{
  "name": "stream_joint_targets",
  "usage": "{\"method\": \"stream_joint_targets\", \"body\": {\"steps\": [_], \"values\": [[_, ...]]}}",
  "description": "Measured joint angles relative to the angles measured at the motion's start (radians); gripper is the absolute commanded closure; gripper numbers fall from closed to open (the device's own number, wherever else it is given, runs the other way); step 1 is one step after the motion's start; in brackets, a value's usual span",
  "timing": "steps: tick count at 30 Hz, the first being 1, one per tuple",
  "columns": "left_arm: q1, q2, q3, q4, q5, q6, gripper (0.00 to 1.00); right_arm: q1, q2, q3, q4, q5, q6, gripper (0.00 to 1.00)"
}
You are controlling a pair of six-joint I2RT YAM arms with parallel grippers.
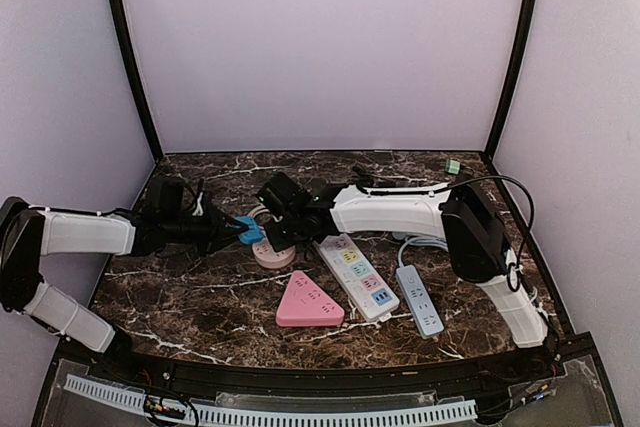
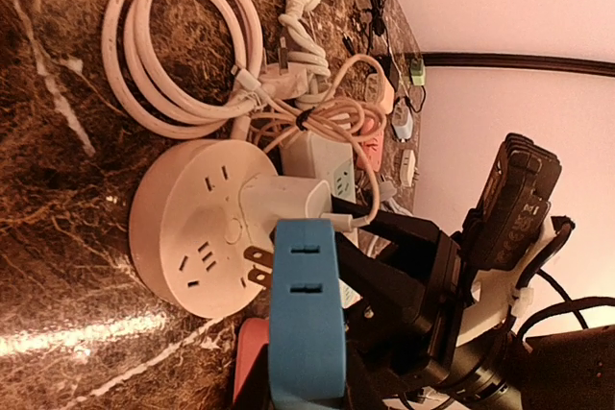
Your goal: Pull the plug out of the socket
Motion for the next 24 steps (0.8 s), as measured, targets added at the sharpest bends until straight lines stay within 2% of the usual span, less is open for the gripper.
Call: {"method": "stream_joint_targets", "body": {"steps": [5, 10, 15, 20, 24], "values": [[0.048, -0.075, 0.029, -0.161, -0.105, 0.032, 1.0, -0.011, -0.024, -0.035, 0.01, -0.025, 0.002, 1.0], [0.096, -0.072, 0.098, -0.362, -0.221, 0.079, 1.0, -0.016, -0.043, -0.062, 0.009, -0.039, 0.001, 1.0], [0.107, 0.016, 0.348, -0.669, -0.44, 0.215, 1.0, -0.02, -0.052, -0.076, 0.012, -0.053, -0.003, 1.0], [0.107, 0.075, 0.539, -0.859, -0.666, 0.353, 1.0, -0.023, -0.057, -0.085, 0.02, -0.069, -0.013, 1.0], [0.107, 0.193, 0.628, -0.983, -0.811, 0.451, 1.0, -0.03, -0.061, -0.09, 0.023, -0.085, -0.025, 1.0]]}}
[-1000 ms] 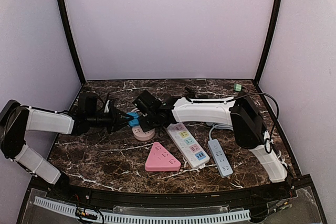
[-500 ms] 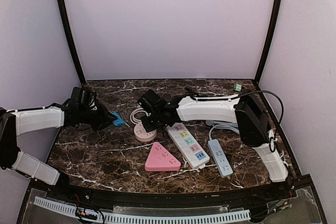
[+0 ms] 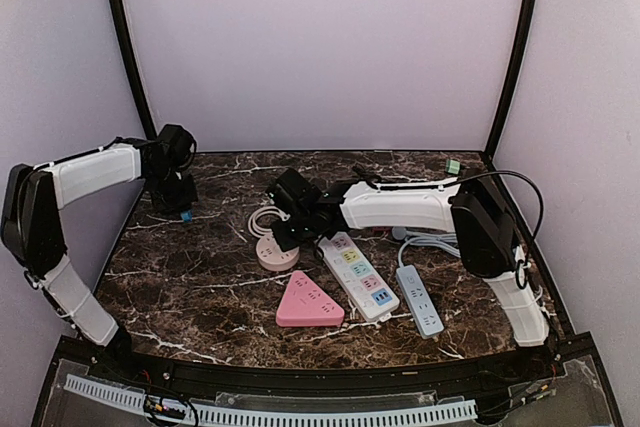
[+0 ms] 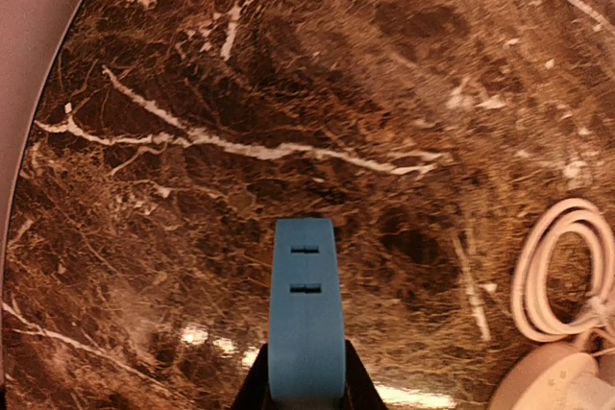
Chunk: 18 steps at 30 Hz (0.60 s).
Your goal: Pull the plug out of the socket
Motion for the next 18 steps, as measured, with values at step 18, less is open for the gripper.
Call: {"method": "stream_joint_targets", "body": {"steps": [18], "values": [[0.0, 0.216, 0.076, -0.165, -0.112, 0.186, 0.67, -0.01, -0.003, -0.001, -0.001, -0.034, -0.038, 1.0]]}}
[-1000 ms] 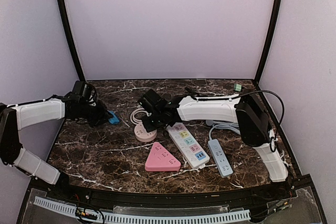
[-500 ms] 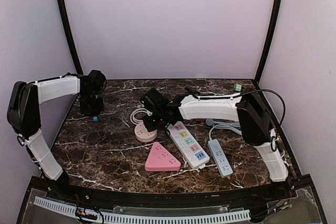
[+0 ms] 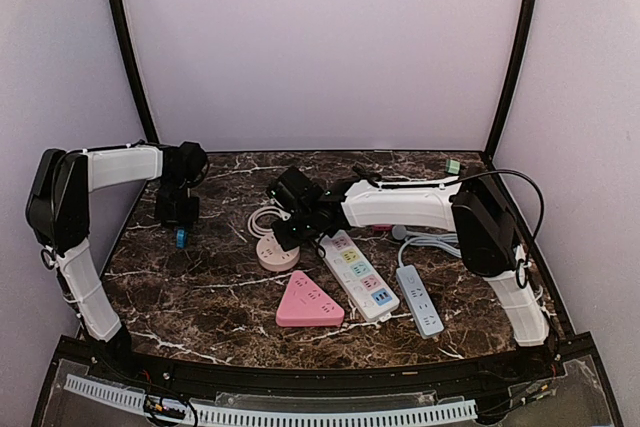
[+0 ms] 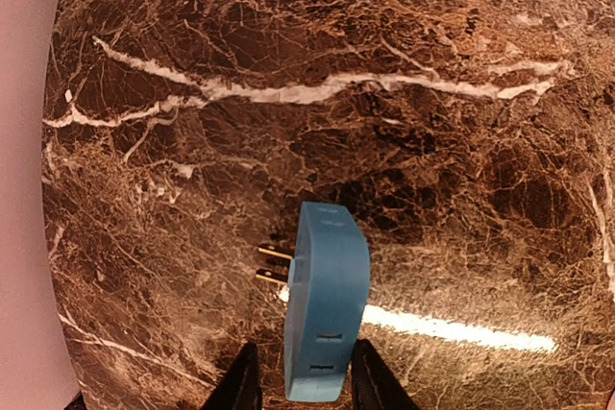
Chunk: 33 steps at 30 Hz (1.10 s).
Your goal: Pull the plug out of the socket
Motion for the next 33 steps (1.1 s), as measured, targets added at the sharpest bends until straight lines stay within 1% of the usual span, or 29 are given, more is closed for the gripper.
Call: {"method": "stream_joint_targets", "body": {"steps": [7, 14, 18, 23, 27, 28, 31, 33], "values": [[0.0, 0.0, 0.0, 0.011, 0.042, 0.013, 0.65, 0.0, 0.0, 0.0, -0.001, 0.0, 0.0, 1.0], [0.0, -0.003, -0.018, 0.062, 0.156, 0.009, 0.64, 0.0, -0.002, 0.0, -0.004, 0.0, 0.002, 1.0], [0.0, -0.025, -0.039, 0.101, 0.253, -0.01, 0.64, 0.0, -0.002, 0.0, -0.008, 0.0, 0.004, 1.0], [0.0, -0.099, -0.093, 0.193, 0.455, -0.053, 0.65, 0.0, -0.002, 0.0, -0.008, 0.0, 0.005, 1.0], [-0.006, -0.154, -0.165, 0.301, 0.621, -0.119, 0.75, 0.0, -0.002, 0.0, -0.01, 0.0, 0.009, 1.0], [-0.01, -0.165, -0.187, 0.333, 0.66, -0.14, 0.79, 0.0, -0.002, 0.0, -0.01, 0.0, 0.011, 0.98], [-0.043, -0.182, -0.252, 0.439, 0.771, -0.208, 0.84, 0.0, -0.002, 0.0, -0.011, 0.0, 0.013, 0.93], [-0.075, -0.182, -0.283, 0.505, 0.825, -0.256, 0.9, 0.0, -0.002, 0.002, -0.013, 0.0, 0.014, 0.91]]}}
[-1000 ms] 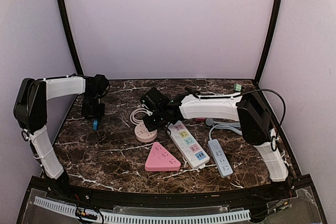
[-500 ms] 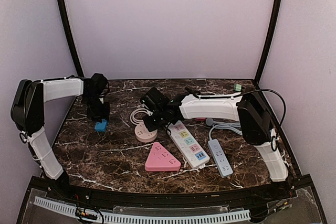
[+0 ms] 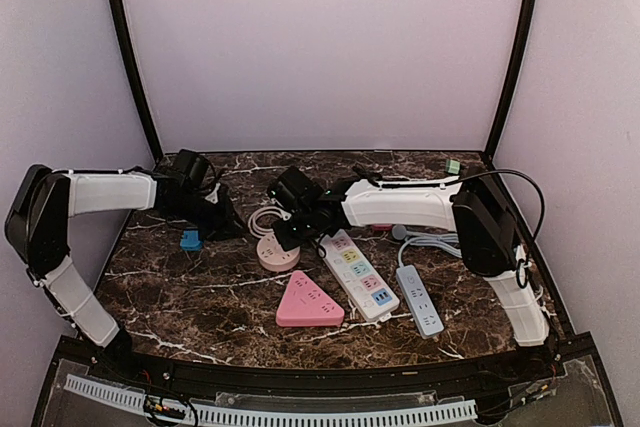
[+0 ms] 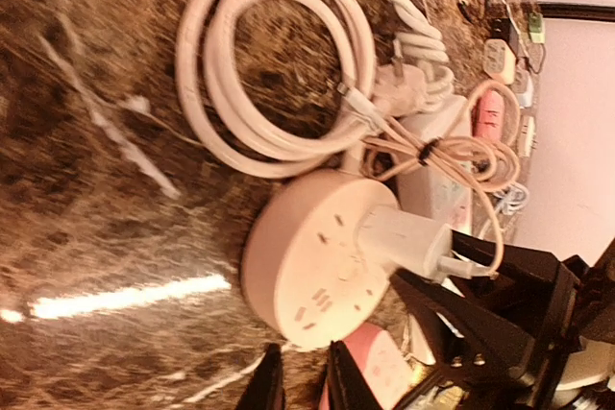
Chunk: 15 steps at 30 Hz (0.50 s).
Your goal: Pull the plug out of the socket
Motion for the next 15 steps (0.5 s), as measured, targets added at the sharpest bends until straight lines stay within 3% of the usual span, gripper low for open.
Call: {"method": "stream_joint_targets", "body": {"steps": [7, 15], "values": [[-0.109, 0.05, -0.072, 0.236, 0.126, -0.15, 0.96, 0.0, 0.0, 0.016, -0.041, -0.004, 0.003, 0.89], [-0.132, 0.12, -0.119, 0.396, 0.161, -0.24, 0.99, 0.002, 0.0, 0.029, -0.076, -0.006, 0.005, 0.91]]}}
